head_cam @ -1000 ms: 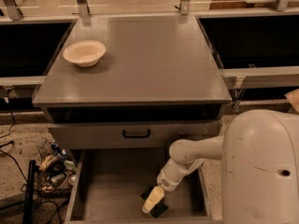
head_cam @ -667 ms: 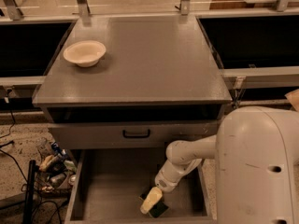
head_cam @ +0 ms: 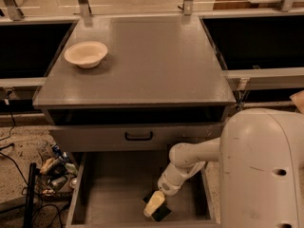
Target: Pick sponge from middle drawer and place on counter
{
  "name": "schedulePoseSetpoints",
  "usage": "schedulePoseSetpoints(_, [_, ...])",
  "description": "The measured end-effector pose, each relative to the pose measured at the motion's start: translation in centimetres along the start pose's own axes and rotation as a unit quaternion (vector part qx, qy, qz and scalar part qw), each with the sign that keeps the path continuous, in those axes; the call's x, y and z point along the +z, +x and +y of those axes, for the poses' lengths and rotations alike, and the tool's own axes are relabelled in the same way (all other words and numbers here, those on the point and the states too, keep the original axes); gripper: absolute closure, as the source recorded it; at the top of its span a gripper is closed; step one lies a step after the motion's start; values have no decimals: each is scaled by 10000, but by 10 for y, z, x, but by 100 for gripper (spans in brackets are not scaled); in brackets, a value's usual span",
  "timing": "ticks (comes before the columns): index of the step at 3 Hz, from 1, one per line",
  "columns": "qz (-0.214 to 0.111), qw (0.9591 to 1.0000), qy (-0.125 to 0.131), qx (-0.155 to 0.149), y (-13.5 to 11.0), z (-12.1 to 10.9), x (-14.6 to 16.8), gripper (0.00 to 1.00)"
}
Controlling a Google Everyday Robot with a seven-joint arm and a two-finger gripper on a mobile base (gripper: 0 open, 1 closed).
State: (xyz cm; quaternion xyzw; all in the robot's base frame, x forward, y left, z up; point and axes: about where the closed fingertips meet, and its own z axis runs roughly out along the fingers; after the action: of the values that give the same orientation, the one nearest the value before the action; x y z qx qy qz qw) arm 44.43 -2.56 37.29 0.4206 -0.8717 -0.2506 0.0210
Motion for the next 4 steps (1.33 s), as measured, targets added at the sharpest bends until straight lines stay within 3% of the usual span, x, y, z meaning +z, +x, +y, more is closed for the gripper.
schedulePoseSetpoints(2, [1,10000,0,0,0,0,0,15])
schedulePoseSetpoints(4, [24,9999,-43,140,1,-4,8,57])
